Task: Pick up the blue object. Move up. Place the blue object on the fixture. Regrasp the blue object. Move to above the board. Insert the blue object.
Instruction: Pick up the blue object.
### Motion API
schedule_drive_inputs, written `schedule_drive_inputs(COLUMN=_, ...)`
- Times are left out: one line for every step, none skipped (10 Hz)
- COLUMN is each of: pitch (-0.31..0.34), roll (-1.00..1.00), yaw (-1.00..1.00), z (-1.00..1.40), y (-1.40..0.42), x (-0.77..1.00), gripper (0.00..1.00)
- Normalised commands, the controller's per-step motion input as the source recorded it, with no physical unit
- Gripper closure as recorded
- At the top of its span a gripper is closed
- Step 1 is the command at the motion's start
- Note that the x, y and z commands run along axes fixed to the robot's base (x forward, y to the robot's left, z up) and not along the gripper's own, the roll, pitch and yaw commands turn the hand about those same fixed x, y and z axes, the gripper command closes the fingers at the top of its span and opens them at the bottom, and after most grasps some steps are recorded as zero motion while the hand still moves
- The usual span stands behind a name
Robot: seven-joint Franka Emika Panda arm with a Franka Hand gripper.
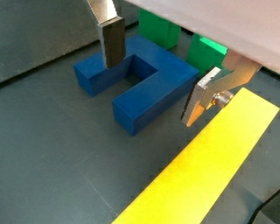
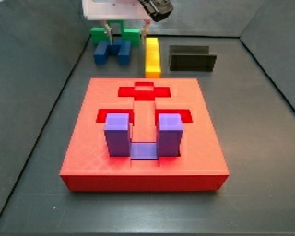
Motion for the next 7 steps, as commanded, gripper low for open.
schedule_drive_inputs(pitch=-0.201, roll=-0.01, yaw=0.00, z=-0.37, y=0.00, x=0.05, gripper=0.00)
schedule_drive_inputs(pitch=-0.181, roll=0.00, yaw=0.00, z=-0.18, y=-0.13, x=-0.13, gripper=0.00)
schedule_drive_inputs(pitch=-0.160, roll=0.00, yaw=0.00, z=-0.07, y=-0.14, x=-0.26, gripper=0.00)
schedule_drive_inputs(pitch=-0.169, roll=-0.09, yaw=0.00, z=-0.04, y=-0.02, x=-0.08, gripper=0.00)
schedule_drive_inputs(pitch=-0.164, roll=-0.10, yaw=0.00, z=-0.10, y=0.00, x=-0.05, gripper=0.00)
schedule_drive_inputs(pitch=-0.179, roll=-0.09, yaw=0.00, z=-0.19, y=0.00, x=-0.04, gripper=0.00)
schedule_drive_inputs(pitch=-0.216, roll=-0.12, yaw=0.00, z=-0.27, y=0.00, x=-0.02, gripper=0.00)
